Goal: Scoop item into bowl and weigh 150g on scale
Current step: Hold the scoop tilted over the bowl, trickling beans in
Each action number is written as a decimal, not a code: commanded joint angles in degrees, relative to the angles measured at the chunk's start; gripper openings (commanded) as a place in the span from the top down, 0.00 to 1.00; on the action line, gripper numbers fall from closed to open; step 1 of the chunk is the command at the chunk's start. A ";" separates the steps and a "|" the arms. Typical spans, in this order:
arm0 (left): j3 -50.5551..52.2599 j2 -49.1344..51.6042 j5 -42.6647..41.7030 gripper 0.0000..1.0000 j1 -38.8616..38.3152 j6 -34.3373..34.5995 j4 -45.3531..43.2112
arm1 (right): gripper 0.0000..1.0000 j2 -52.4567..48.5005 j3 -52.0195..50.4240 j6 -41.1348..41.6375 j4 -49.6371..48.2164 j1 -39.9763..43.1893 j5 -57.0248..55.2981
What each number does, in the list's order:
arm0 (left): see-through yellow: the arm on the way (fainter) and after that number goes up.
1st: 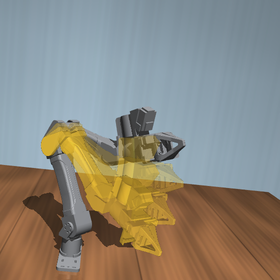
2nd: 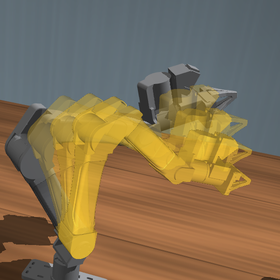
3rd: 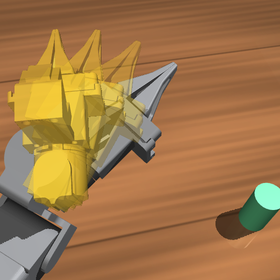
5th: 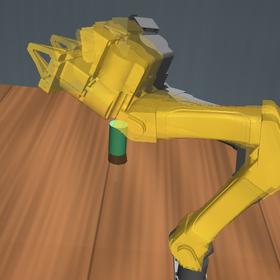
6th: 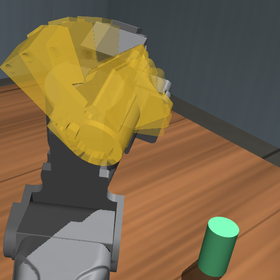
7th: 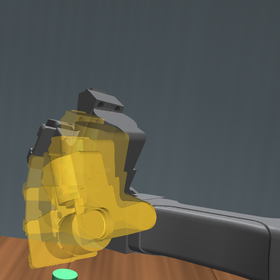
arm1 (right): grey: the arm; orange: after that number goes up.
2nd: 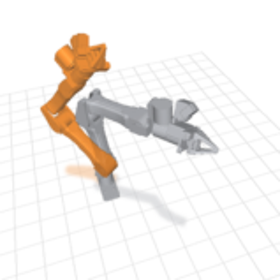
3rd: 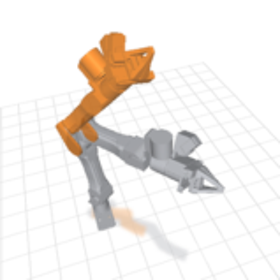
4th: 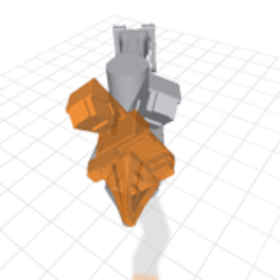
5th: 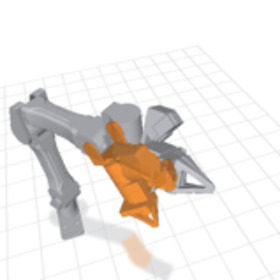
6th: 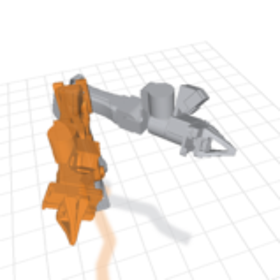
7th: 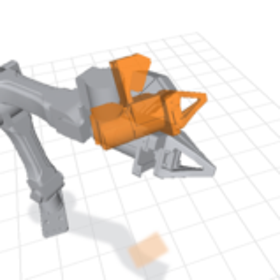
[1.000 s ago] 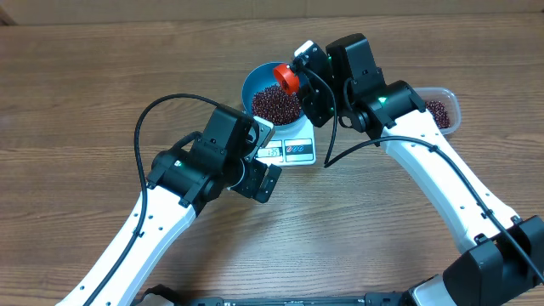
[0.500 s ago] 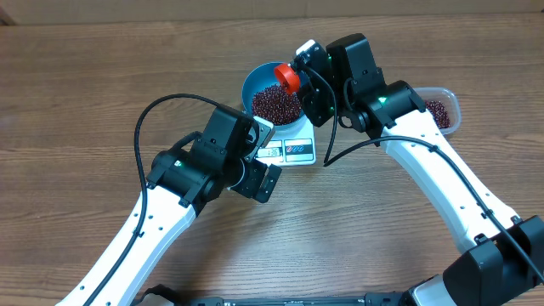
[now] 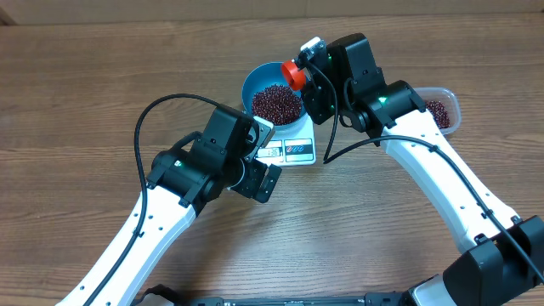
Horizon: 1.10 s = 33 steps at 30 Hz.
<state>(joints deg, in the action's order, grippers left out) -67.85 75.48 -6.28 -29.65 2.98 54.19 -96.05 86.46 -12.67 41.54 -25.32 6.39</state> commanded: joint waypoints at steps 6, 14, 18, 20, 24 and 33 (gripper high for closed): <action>-0.13 -0.15 -0.66 0.00 -0.28 -0.02 -0.24 | 0.96 1.38 1.68 0.48 -0.31 -0.13 -0.28; -0.13 -0.15 -0.66 0.00 -0.28 -0.02 -0.22 | 0.96 1.38 1.68 -8.72 2.64 -0.13 6.86; -0.13 -0.15 -0.66 0.00 -0.28 -0.02 -0.22 | 0.96 1.38 1.68 -5.20 1.86 -0.13 0.94; -0.13 -0.15 -0.66 0.00 -0.28 -0.02 -0.24 | 0.96 1.38 1.68 -4.28 1.62 -0.11 -0.17; -0.13 -0.15 -0.66 0.00 -0.28 -0.02 -0.22 | 0.96 1.38 1.68 -4.26 1.60 -0.13 -0.17; -0.13 -0.15 -0.66 0.00 -0.28 -0.02 -0.22 | 0.96 1.38 1.68 3.32 -0.20 -0.11 -6.08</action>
<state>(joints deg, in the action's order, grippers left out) -67.85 75.48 -6.28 -29.65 2.98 54.19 -96.05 86.48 -14.83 42.30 -25.32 5.28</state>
